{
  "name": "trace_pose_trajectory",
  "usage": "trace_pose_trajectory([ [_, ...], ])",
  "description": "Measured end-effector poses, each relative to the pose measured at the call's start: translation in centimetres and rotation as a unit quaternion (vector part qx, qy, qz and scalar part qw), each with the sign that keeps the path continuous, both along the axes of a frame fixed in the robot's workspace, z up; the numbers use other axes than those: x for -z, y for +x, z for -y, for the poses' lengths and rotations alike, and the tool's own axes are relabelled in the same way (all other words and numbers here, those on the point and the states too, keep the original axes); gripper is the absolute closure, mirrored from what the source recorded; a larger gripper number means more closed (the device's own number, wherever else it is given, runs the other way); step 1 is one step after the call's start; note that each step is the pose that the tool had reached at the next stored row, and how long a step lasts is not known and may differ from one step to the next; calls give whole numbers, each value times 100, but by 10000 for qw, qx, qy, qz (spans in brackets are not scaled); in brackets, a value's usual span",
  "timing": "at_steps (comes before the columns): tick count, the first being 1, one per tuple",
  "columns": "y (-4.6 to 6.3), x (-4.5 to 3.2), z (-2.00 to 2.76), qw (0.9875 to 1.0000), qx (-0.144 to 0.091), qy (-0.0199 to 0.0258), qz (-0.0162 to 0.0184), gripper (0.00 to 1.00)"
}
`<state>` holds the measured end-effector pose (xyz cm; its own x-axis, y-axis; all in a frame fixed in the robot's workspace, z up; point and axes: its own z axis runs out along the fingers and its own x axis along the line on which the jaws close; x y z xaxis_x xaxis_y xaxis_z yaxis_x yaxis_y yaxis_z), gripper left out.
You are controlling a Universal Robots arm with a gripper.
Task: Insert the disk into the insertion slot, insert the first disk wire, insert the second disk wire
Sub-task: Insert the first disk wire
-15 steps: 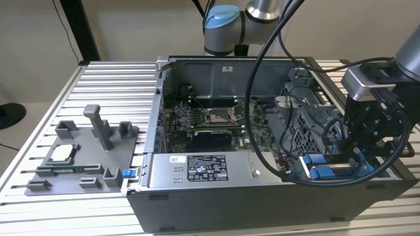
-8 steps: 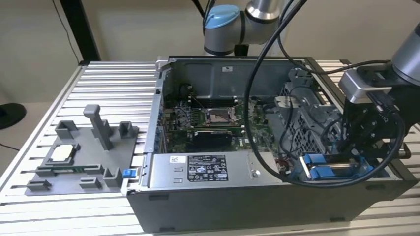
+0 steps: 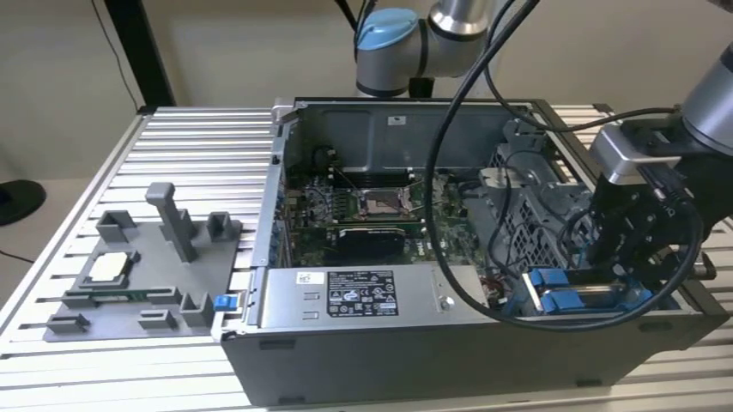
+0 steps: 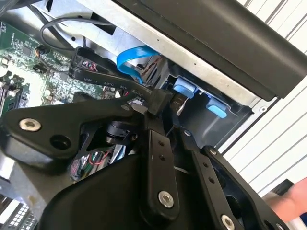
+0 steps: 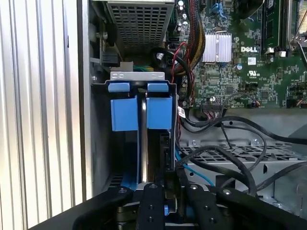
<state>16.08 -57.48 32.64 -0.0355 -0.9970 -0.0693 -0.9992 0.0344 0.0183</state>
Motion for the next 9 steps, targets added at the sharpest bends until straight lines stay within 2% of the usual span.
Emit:
trace_pose_trajectory([
  [5, 1, -53, 0, 10000, -1, -11, 0, 0],
  [9, 0, -195, 0, 10000, -1, -11, 0, 0],
])
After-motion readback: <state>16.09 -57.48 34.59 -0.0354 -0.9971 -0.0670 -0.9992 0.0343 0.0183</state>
